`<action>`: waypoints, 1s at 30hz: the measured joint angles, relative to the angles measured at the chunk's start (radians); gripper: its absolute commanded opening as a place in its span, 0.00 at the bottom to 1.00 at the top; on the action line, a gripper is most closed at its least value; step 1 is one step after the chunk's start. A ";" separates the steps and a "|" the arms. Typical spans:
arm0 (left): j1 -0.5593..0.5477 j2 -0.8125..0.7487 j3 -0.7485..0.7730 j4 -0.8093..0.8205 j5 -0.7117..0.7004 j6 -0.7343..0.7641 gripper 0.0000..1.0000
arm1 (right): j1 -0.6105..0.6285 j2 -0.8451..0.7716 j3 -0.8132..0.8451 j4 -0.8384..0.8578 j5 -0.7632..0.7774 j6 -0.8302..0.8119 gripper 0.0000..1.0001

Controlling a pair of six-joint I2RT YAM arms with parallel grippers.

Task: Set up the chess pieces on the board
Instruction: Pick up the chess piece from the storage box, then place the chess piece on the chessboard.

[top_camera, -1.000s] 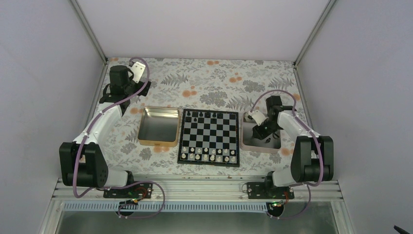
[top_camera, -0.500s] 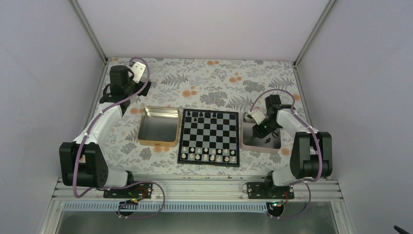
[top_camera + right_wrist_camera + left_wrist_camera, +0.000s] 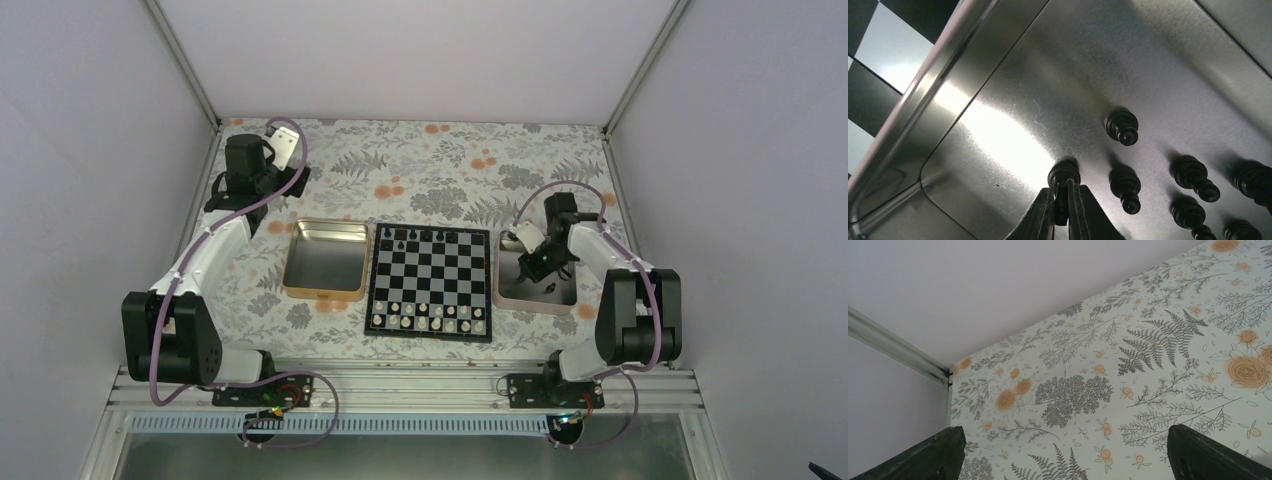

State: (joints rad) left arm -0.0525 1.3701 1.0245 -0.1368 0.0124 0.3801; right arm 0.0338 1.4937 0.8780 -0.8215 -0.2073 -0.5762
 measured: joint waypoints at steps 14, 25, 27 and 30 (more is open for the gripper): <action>0.000 0.000 0.000 0.000 0.000 0.000 1.00 | 0.054 0.016 0.322 -0.154 0.021 -0.018 0.07; 0.000 -0.010 0.000 -0.004 -0.017 0.000 1.00 | 0.328 0.465 1.061 -0.325 0.066 -0.055 0.06; 0.000 -0.016 0.000 -0.006 -0.021 0.000 1.00 | 0.393 0.561 1.180 -0.349 0.067 -0.063 0.07; 0.000 -0.029 0.000 -0.008 -0.023 0.001 1.00 | 0.488 0.676 1.309 -0.379 0.071 -0.075 0.07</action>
State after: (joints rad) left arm -0.0525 1.3415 1.0248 -0.1452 -0.0105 0.3809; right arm 0.5217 2.1696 2.1872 -1.2003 -0.1360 -0.6510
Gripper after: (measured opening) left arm 0.999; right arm 0.069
